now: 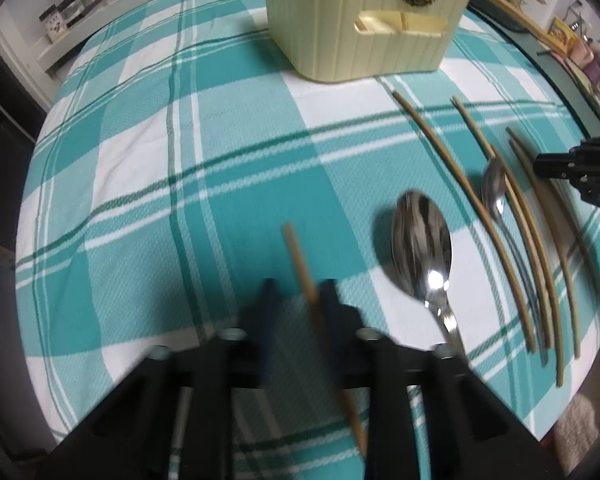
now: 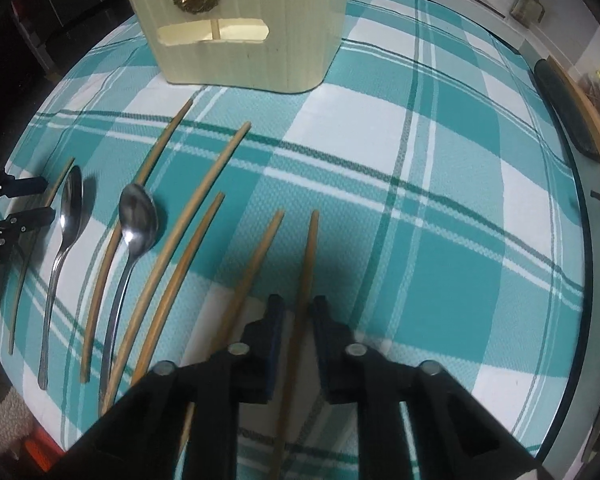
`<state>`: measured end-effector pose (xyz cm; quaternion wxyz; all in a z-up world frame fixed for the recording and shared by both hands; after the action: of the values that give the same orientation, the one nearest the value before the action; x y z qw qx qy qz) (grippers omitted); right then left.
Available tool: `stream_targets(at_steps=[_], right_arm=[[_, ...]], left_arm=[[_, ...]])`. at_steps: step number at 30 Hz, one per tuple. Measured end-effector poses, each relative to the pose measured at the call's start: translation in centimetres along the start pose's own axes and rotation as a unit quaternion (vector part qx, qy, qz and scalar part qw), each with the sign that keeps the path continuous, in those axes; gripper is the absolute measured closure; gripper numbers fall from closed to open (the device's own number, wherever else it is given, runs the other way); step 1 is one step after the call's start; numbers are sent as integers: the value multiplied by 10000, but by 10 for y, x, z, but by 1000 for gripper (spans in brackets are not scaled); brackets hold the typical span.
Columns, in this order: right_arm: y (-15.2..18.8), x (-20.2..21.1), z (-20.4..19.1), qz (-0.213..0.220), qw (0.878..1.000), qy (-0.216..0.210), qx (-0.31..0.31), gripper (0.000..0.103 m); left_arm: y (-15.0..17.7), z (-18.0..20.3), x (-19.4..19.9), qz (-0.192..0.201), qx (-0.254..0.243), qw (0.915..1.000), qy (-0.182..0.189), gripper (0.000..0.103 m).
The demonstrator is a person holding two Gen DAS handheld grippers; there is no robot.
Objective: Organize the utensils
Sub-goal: 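Grasp a chopstick with the right tool while the left tool grasps another chopstick, then lift both chopsticks into the cream holder and open both tools to release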
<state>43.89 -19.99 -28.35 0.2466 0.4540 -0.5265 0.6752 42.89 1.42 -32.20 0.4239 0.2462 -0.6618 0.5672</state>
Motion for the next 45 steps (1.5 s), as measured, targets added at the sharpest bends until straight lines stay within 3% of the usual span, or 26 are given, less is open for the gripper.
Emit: stream_targets(at_steps=[4,10,18,26,30,38,42,45], right_arm=[[-14,-1,2,306,9994,38,-169,97],[-36,58,4,1325,9902,-100,-438,97],[-57,162,2,2501,9670,-269,-395,97],[-66,227,-3,3300,9419,-310,-543,97],[-74,242,-7,3506,9349,-250,-494,97],[-89,247,-2,3501,9358,-158,-395,97],[-104,251,7,3564,9330,-127,-473,97],[-122,261,13,3738,9261,-75,-499,97]], left_arm=[[-8,-8,0,152,273,9995,-69,99],[-31,-16,59,1072,528,9928,64,99],[-64,-19,173,2399,691,9675,396,99],[-78,-16,229,3105,803,9458,510,99],[-83,-15,239,3197,795,9428,512,99],[-88,-15,245,3188,662,9443,473,99],[-110,-21,264,3441,777,9340,563,99],[-137,-28,288,3820,899,9180,567,99]])
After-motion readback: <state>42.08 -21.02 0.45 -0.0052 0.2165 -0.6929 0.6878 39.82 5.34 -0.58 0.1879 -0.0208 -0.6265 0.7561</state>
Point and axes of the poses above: each gripper's, at about its wrist camera, not at the fingertips, and x roughly against the way its jaws point, z to its right, y to its underside, the point moved 10 cm from there along -x, roughly the way its jaws point, and after that the axes turned 14 degrees about z, right-handed, at the moved point
